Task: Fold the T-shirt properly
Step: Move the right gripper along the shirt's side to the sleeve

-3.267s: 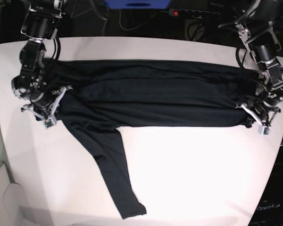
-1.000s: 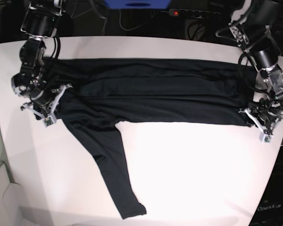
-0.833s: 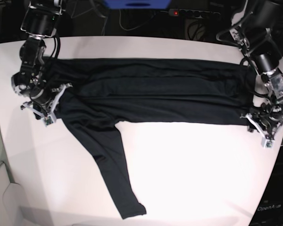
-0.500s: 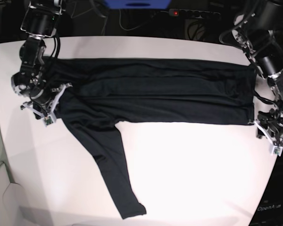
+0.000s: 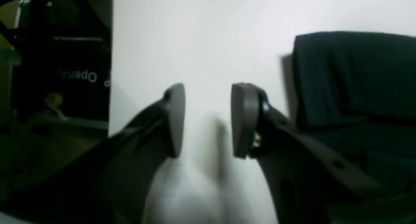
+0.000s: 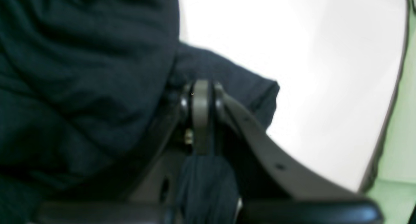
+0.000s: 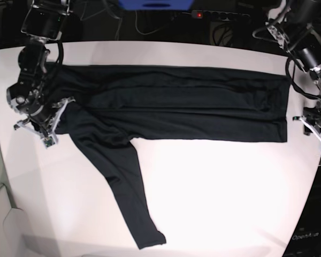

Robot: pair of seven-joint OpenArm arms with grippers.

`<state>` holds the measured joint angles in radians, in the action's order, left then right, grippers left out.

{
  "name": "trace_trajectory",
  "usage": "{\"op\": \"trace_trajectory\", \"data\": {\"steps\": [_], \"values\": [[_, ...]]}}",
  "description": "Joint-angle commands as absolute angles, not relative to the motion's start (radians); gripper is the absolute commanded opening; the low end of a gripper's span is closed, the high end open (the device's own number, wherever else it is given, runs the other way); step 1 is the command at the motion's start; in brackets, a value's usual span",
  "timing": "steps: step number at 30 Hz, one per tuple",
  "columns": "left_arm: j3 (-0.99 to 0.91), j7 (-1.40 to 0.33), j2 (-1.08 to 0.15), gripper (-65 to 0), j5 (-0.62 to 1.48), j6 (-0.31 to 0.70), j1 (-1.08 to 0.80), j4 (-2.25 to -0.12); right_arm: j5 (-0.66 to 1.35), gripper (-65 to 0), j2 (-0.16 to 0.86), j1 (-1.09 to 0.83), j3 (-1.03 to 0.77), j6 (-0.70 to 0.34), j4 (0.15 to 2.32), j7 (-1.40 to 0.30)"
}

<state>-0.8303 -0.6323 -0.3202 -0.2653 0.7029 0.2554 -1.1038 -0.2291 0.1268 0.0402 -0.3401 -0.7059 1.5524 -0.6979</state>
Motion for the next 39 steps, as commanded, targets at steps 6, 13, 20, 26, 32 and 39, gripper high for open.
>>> {"op": "trace_trajectory", "data": {"steps": [6, 13, 20, 26, 32, 39], "values": [[-0.872, -0.616, -0.351, -33.6, -0.26, 0.698, 0.237, -1.121, -0.22, -42.5, 0.139, 0.119, -0.335, -0.698, 1.566, -0.705], [-0.874, -0.615, -0.341, -33.0, -0.257, 0.698, 0.194, -1.122, -0.217, -34.4, 0.133, 0.211, -0.312, -0.698, 1.489, -0.71], [-0.874, -0.615, -0.341, -33.0, -0.257, 0.698, 0.159, -1.13, -0.214, -34.3, 0.133, 0.343, -0.294, -0.698, 1.267, -0.699], [-0.875, -0.615, -0.341, -33.0, -0.265, 0.698, 0.157, -1.13, -0.216, -34.3, 0.133, 0.38, -0.3, -0.698, 1.179, -0.624], [-0.875, -0.615, -0.343, -33.0, -0.262, 0.698, 0.145, -1.132, -0.213, -34.3, 0.133, 0.378, -0.3, -0.698, 1.116, -0.595], [-0.875, -0.615, -0.343, -33.0, -0.263, 0.698, 0.148, -1.132, -0.214, -34.4, 0.133, 0.374, -0.3, -0.698, 1.056, -0.552]]}}
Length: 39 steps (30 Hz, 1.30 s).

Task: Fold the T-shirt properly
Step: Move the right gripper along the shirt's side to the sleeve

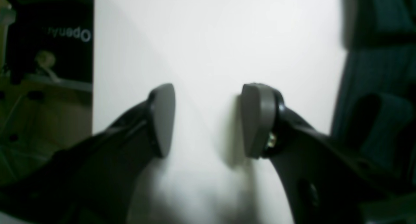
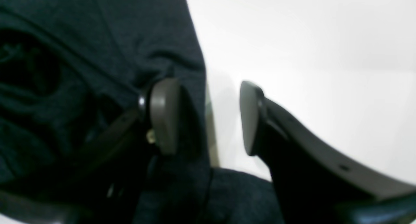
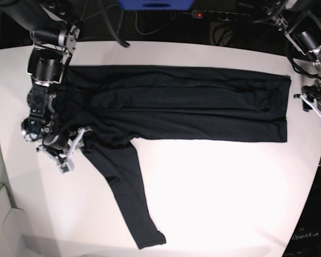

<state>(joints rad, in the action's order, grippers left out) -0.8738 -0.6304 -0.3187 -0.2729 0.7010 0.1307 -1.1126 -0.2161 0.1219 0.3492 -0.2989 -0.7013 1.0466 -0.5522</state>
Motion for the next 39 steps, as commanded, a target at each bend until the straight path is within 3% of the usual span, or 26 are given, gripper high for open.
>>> {"op": "trace_trajectory", "data": {"steps": [1, 5, 12, 19, 30, 39], "values": [[-0.875, -0.615, -0.343, -33.0, -0.263, 0.698, 0.148, -1.132, -0.214, -34.4, 0.133, 0.374, -0.3, -0.698, 1.056, -0.552], [-0.875, -0.615, -0.343, -33.0, -0.263, 0.698, 0.148, -1.132, -0.213, -38.2, 0.133, 0.372, -0.3, -0.698, 1.056, -0.552], [-0.875, -0.615, -0.343, -33.0, -0.265, 0.698, 0.148, -1.132, -0.219, -65.0, 0.117, 0.372, -0.294, -0.698, 1.056, -0.562], [-0.875, -0.615, -0.346, -33.0, -0.265, 0.698, 0.148, -1.132, -0.216, -65.0, 0.116, 0.36, -0.297, -0.698, 1.072, -0.555], [-0.874, -0.616, -0.352, -33.0, -0.266, 0.698, 0.139, -1.132, -0.216, -65.0, 0.031, 0.18, -0.291, -0.698, 1.524, -0.575], [-0.871, -0.616, -0.364, -33.0, -0.266, 0.698, 0.139, -1.129, -0.211, -65.0, -0.002, 0.062, -0.292, -0.698, 1.756, -0.673]]}}
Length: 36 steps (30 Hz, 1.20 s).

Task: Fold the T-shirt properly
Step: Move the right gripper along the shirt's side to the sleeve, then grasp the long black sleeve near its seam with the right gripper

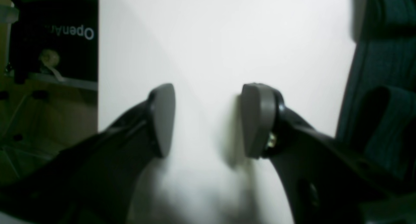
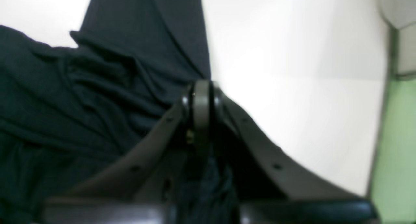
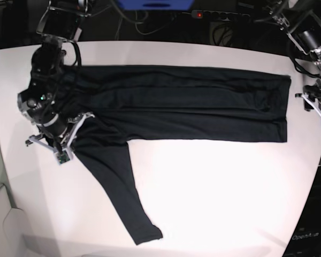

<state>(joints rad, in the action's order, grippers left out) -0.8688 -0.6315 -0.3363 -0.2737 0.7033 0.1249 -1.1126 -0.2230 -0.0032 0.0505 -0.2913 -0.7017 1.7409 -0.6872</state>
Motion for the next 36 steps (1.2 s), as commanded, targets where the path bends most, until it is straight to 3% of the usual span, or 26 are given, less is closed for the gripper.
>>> {"op": "trace_trajectory", "data": {"steps": [1, 7, 15, 23, 33, 36], "values": [[-0.871, -0.616, -0.366, -33.0, -0.266, 0.698, 0.139, -1.125, -0.211, -65.0, -0.01, 0.045, -0.292, -0.698, 1.781, -0.676], [-0.868, -0.615, -0.366, -33.0, -0.266, 0.698, 0.145, -1.124, -0.214, -65.0, -0.091, -0.045, -0.291, -0.698, 1.917, -0.676], [-0.865, -0.615, -0.366, -33.0, -0.266, 0.698, 0.148, -1.124, -0.213, -65.0, -0.156, -0.139, -0.214, -0.698, 1.923, -0.676], [-0.865, -0.541, -0.361, -32.9, -0.266, 0.698, 0.14, -1.121, -0.213, -65.0, -0.157, -0.183, -0.107, -0.698, 1.923, -0.676], [-0.865, -0.539, -0.363, -32.9, -0.266, 0.698, 0.139, -1.119, -0.22, -64.8, -0.157, -0.137, -0.105, -0.698, 1.919, -0.682], [-0.865, -0.539, -0.361, -32.8, -0.266, 0.698, 0.139, -1.119, -0.217, -59.5, -0.157, -0.099, -0.102, -0.698, 1.919, -0.734]]}}
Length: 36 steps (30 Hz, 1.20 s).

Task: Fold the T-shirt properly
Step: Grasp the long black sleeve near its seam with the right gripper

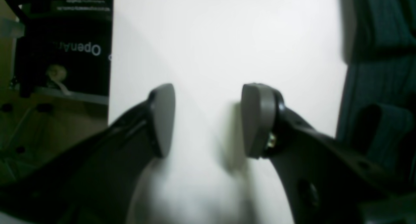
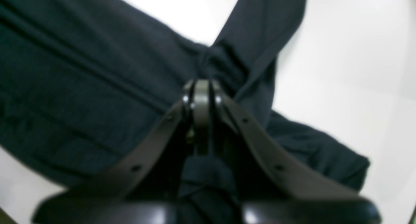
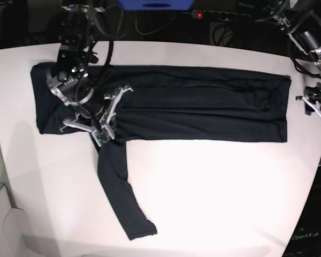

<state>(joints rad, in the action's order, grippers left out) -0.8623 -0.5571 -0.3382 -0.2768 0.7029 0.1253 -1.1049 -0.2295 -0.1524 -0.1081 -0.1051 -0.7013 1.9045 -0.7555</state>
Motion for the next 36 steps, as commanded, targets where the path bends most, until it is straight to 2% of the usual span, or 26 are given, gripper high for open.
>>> {"op": "trace_trajectory", "data": {"steps": [1, 7, 14, 24, 30, 36], "values": [[-0.865, -0.539, -0.361, -32.8, -0.266, 0.698, 0.139, -1.119, -0.217, -56.9, -0.157, -0.079, -0.104, -0.698, 1.917, -0.751], [-0.868, -0.539, -0.361, -32.8, -0.266, 0.698, 0.137, -1.119, -0.219, -43.1, -0.156, 0.005, -0.105, -0.698, 1.9, -0.825], [-0.871, -0.542, -0.36, -32.8, -0.266, 0.698, 0.137, -1.119, -0.219, -32.6, -0.108, 0.131, -0.107, -0.698, 1.65, -0.816], [-0.868, -0.544, -0.358, -32.8, -0.266, 0.698, 0.137, -1.119, -0.216, -31.9, -0.031, 0.321, -0.124, -0.698, 1.442, -0.803], [-0.866, -0.545, -0.357, -32.8, -0.266, 0.698, 0.137, -1.119, -0.219, -31.9, -0.008, 0.444, -0.222, -0.698, 1.208, -0.699], [-0.866, -0.547, -0.357, -32.8, -0.266, 0.698, 0.137, -1.119, -0.217, -31.9, 0.027, 0.536, -0.242, -0.698, 0.995, -0.591]]}}
